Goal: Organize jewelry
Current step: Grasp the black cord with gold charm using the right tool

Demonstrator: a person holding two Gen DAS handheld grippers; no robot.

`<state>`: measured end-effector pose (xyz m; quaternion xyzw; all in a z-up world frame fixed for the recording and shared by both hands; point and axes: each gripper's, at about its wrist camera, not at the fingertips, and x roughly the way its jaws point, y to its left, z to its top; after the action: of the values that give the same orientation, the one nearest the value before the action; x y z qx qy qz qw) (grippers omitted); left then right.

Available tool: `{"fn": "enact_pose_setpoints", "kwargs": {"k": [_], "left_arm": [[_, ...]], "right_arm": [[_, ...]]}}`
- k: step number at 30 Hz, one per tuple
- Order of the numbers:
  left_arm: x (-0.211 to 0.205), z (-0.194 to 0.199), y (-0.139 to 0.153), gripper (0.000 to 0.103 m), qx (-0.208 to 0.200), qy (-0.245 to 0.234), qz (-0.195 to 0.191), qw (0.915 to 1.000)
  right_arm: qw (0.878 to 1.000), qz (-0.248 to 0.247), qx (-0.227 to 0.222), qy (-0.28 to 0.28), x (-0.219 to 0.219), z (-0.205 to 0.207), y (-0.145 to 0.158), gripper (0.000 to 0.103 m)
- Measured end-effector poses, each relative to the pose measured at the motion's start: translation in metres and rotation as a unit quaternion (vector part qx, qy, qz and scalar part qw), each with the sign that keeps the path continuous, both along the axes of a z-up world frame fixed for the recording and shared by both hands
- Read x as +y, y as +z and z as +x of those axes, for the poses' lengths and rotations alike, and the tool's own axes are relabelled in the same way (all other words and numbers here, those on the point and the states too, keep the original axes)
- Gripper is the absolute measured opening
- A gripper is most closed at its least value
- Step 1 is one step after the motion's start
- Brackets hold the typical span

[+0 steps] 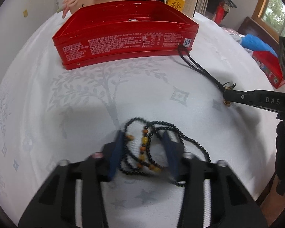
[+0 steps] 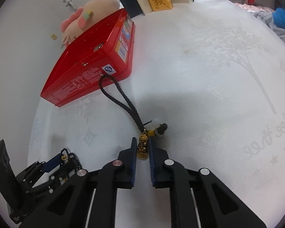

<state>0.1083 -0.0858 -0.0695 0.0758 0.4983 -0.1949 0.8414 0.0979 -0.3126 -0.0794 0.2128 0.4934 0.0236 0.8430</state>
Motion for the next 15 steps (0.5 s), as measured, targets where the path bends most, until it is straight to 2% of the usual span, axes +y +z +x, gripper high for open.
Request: {"fn": "enact_pose_setpoints", "kwargs": {"k": [1, 2, 4, 5, 9, 15], "left_arm": [[-0.001, 0.000, 0.000, 0.015, -0.001, -0.001, 0.001, 1.0000], [-0.001, 0.000, 0.000, 0.012, -0.002, 0.001, 0.007, 1.0000], [0.000, 0.000, -0.001, 0.012, -0.003, 0.004, -0.001, 1.0000], [0.003, 0.000, 0.000, 0.008, -0.002, 0.005, -0.007, 1.0000], [0.018, -0.001, 0.006, 0.008, -0.003, 0.013, -0.036, 0.9993], [0.047, -0.004, 0.034, 0.008, -0.036, 0.035, -0.076, 0.9958]], "right_arm": [[1.000, -0.002, -0.001, 0.001, 0.000, -0.001, 0.000, 0.010], [1.000, -0.003, -0.004, 0.001, 0.001, -0.002, 0.001, 0.009], [1.000, -0.003, -0.011, 0.005, 0.000, -0.008, 0.004, 0.005], [1.000, 0.001, -0.016, 0.009, 0.000, -0.010, 0.006, 0.005], [0.999, 0.023, -0.040, 0.025, 0.000, -0.019, 0.014, 0.004], [0.994, 0.058, -0.074, 0.049, 0.000, -0.032, 0.031, 0.004]]}}
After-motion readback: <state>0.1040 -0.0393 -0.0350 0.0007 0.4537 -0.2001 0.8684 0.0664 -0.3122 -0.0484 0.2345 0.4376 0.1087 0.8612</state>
